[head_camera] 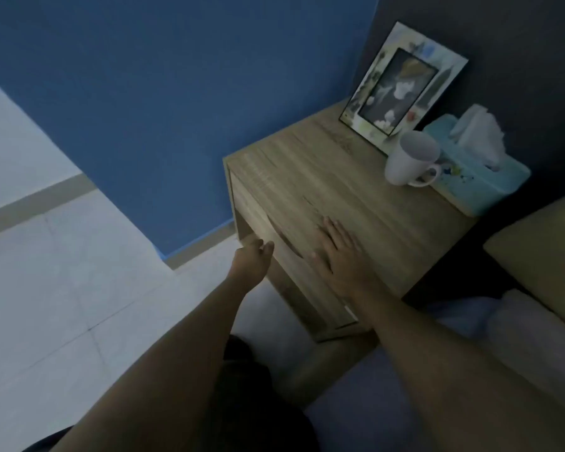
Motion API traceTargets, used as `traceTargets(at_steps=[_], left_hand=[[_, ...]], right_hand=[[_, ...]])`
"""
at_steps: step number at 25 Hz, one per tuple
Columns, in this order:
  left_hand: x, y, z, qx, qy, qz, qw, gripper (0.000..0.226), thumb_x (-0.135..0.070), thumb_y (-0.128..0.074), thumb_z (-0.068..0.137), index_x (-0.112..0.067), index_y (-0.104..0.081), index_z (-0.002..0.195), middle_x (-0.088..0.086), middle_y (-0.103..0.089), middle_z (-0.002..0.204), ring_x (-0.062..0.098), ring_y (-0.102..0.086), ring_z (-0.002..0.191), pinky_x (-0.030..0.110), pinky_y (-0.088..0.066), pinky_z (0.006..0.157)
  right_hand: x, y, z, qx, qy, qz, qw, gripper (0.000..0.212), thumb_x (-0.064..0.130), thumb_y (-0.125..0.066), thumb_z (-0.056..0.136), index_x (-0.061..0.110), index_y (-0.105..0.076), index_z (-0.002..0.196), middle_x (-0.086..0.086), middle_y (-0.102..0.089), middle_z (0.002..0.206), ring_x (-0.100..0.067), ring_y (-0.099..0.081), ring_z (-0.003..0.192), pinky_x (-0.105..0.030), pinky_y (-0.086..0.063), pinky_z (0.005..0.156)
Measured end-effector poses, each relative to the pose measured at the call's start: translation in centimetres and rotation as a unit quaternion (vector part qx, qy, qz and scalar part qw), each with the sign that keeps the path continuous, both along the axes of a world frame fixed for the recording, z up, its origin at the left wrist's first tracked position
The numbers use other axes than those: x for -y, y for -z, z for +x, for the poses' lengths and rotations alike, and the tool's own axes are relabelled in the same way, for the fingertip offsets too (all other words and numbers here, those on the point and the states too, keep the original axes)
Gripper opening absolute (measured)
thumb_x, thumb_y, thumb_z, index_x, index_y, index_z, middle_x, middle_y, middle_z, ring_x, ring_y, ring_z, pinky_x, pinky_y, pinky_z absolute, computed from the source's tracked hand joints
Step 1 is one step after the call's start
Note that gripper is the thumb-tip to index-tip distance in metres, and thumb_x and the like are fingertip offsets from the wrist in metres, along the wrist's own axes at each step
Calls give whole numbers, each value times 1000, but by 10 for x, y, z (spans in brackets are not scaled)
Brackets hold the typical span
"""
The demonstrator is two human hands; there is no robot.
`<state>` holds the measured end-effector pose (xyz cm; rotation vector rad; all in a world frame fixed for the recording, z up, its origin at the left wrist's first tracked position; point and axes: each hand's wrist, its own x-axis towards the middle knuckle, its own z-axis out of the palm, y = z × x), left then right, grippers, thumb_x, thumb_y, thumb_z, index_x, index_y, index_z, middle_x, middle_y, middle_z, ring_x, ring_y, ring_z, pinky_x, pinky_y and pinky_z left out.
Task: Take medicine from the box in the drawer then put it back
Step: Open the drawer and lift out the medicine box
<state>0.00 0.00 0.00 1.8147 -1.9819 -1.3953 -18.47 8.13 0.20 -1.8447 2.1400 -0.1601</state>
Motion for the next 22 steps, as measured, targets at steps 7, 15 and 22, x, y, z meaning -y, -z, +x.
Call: traceTargets(at_steps=[7, 15, 22], left_hand=[[19, 29, -39, -31, -82, 39, 995, 56, -43, -38, 93, -2, -51, 129, 19, -66, 115, 29, -63, 106, 34, -47, 91], [32, 36, -44, -33, -103, 19, 994, 32, -27, -56, 88, 1, -71, 88, 16, -74, 88, 25, -69, 83, 32, -56, 78], [23, 35, -15, -32, -115, 39, 992, 31, -31, -59, 87, -1, -68, 85, 8, -70, 81, 19, -67, 76, 22, -48, 62]], right_hand=[[1, 7, -2, -17, -6, -28, 999, 61, 47, -23, 94, 21, -13, 149, -2, -6, 160, -15, -1, 147, -42, -11, 121], [1, 11, -3, -22, -5, -30, 999, 62, 48, -24, 94, 22, -11, 149, -1, -5, 161, -14, 1, 147, -40, -8, 120], [2, 15, -4, -32, -7, -39, 999, 61, 48, -22, 93, 22, -11, 148, -3, -9, 160, -16, -3, 147, -40, -9, 118]])
